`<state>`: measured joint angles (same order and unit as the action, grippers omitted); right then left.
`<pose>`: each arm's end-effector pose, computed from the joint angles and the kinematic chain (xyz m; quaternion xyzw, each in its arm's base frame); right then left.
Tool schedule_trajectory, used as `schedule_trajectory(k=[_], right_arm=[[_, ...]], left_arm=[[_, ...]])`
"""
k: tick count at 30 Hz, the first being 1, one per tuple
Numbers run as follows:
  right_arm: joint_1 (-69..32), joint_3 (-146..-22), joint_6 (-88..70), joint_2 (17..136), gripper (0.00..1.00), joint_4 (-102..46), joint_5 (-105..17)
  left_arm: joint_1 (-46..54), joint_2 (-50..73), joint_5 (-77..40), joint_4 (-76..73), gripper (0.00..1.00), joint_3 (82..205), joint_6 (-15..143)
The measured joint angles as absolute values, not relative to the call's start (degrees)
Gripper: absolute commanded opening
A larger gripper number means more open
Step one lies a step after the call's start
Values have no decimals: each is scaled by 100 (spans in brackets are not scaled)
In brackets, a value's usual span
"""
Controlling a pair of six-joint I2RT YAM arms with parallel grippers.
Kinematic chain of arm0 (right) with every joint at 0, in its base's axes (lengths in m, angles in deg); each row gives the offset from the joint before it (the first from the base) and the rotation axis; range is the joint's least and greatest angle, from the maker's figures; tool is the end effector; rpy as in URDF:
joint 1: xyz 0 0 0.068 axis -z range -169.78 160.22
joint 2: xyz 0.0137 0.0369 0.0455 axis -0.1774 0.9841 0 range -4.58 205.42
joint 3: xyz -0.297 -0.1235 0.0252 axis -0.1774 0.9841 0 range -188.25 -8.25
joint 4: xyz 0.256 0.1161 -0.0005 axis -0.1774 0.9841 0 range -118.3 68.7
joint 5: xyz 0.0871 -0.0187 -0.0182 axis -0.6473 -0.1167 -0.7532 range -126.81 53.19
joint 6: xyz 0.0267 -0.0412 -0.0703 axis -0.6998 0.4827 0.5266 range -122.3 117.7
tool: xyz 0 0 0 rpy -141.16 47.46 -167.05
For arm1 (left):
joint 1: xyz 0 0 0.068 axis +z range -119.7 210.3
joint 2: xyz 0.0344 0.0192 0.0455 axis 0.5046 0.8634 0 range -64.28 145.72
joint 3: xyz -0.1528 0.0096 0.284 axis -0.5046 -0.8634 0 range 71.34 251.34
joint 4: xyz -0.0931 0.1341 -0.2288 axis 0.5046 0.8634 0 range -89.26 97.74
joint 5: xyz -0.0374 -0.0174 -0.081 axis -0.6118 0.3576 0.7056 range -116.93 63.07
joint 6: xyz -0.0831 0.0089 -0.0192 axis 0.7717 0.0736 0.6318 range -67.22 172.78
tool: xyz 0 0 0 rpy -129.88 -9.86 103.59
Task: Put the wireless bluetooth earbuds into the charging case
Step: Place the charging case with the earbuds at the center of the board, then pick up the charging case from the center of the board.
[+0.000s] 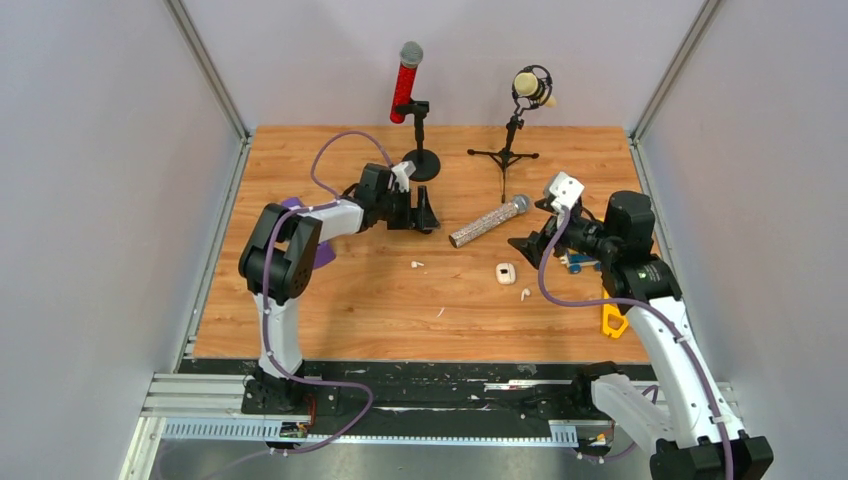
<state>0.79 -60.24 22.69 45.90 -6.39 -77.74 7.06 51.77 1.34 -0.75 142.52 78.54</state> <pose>0.1957 0.0827 0.3780 -0.4183 0.6758 0.2121 0.5686 0.4374 -0.2268 0.1551 0.0771 0.8925 -0.3632 0.2562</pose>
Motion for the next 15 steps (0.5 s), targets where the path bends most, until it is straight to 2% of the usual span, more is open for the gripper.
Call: schedule_trajectory(k=[7, 11, 15], right_arm=[[92, -5606, 3161, 4824, 100, -114, -7029], [92, -5469, 3307, 5517, 100, 30, -6646], [92, -5471, 3218, 6485, 99, 72, -6386]], left_arm=[[693, 4948, -198, 1, 100, 14178, 7795], [699, 4578, -349, 307, 100, 14007, 7659], [715, 3669, -364, 620, 100, 13876, 7347]])
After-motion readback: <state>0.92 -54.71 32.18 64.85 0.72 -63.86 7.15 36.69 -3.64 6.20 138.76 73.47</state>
